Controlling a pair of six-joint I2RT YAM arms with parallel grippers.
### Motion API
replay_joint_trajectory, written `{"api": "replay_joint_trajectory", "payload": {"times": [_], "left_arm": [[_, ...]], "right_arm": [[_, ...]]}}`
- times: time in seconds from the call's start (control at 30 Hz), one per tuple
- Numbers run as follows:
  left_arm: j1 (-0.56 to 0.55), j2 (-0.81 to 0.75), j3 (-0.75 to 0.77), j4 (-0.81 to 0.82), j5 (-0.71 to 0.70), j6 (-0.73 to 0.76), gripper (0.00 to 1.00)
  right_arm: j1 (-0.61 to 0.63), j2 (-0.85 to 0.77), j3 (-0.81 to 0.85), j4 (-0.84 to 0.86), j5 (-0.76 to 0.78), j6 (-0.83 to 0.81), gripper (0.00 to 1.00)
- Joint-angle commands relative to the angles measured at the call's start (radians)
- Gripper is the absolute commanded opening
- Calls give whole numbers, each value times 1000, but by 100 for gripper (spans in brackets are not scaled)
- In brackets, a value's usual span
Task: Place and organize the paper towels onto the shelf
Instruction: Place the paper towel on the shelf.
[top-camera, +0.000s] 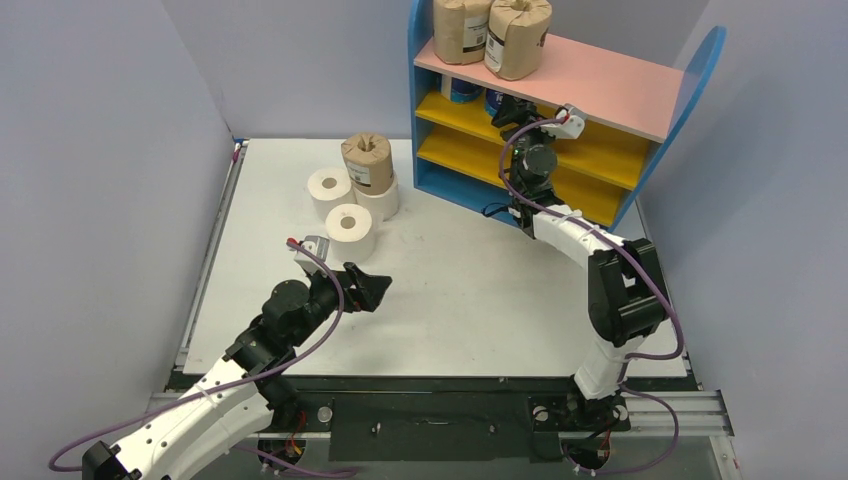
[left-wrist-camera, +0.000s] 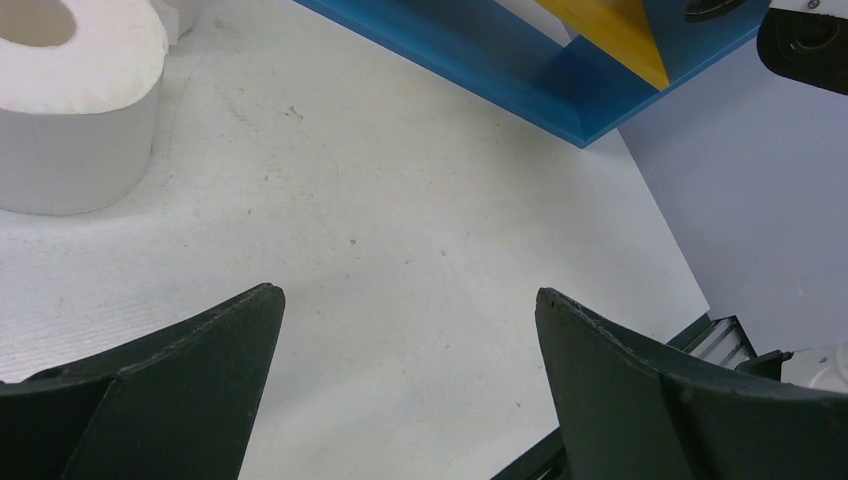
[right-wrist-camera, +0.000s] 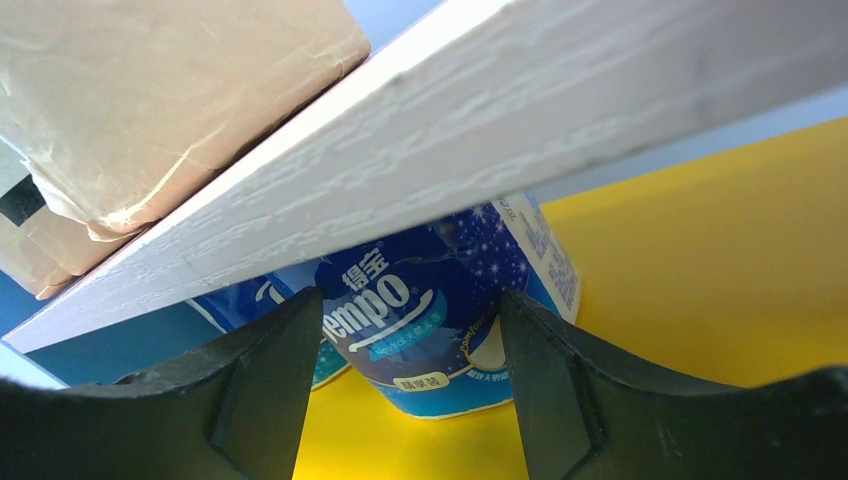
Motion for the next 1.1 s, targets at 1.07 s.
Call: {"api": "replay_joint_trajectory", "payload": {"times": [1.07], "left_arm": [[3, -53, -10, 38, 5, -13, 96]], "right_arm": [[15, -256, -230, -106, -66, 37, 68]]}}
